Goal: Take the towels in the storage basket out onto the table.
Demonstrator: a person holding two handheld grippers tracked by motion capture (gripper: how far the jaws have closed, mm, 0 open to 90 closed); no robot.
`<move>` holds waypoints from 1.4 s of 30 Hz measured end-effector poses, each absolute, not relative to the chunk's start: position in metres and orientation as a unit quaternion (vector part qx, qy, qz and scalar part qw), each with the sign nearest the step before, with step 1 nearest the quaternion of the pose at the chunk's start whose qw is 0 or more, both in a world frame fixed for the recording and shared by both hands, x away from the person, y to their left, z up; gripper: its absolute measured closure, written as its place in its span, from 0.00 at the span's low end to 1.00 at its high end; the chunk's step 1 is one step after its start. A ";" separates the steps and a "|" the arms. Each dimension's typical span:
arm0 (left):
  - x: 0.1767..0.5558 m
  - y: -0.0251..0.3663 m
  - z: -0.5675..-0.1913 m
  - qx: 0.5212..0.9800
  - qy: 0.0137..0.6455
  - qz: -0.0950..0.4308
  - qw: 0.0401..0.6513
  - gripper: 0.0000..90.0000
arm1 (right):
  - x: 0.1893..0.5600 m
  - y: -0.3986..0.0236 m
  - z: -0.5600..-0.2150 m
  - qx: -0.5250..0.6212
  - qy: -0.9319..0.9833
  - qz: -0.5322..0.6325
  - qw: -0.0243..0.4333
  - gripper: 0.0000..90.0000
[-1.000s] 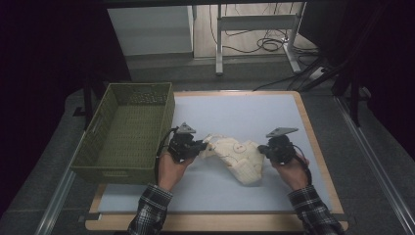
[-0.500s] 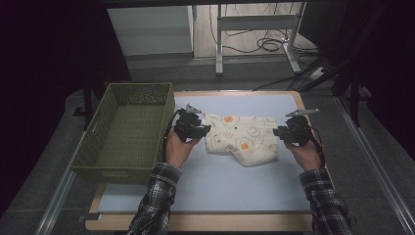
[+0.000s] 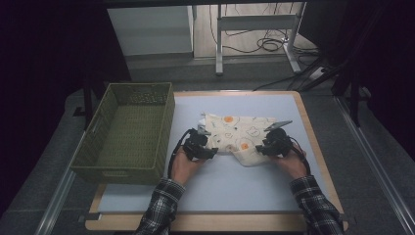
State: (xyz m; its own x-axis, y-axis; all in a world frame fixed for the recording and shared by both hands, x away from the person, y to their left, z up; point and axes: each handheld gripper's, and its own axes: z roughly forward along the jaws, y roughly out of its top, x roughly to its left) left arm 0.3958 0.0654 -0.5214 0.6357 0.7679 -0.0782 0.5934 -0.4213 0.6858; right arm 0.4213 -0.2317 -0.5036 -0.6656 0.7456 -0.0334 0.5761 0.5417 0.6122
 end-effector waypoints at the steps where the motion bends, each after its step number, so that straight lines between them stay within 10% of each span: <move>1: 0.397 0.065 -0.523 0.833 0.409 0.124 0.352 0.56 | 0.423 -0.230 -0.507 0.382 0.869 0.278 0.147 0.68; 2: 0.400 0.064 -0.528 0.833 0.409 0.113 0.354 0.70 | 0.422 -0.230 -0.508 0.383 0.869 0.280 0.138 0.85; 6: 0.398 0.066 -0.522 0.834 0.399 0.111 0.364 0.95 | 0.414 -0.230 -0.498 0.374 0.875 0.271 0.147 0.97; 17: 0.405 0.082 -0.451 0.823 0.391 0.144 0.387 0.96 | 0.367 -0.256 -0.450 0.356 0.853 0.344 0.169 0.97; 28: 0.433 0.061 -0.495 0.834 0.414 0.140 0.337 0.55 | 0.323 -0.285 -0.481 0.363 0.861 0.326 0.145 0.89; 42: 0.362 0.089 -0.499 0.820 0.412 0.123 0.379 0.39 | 0.316 -0.283 -0.468 0.359 0.847 0.360 0.153 0.72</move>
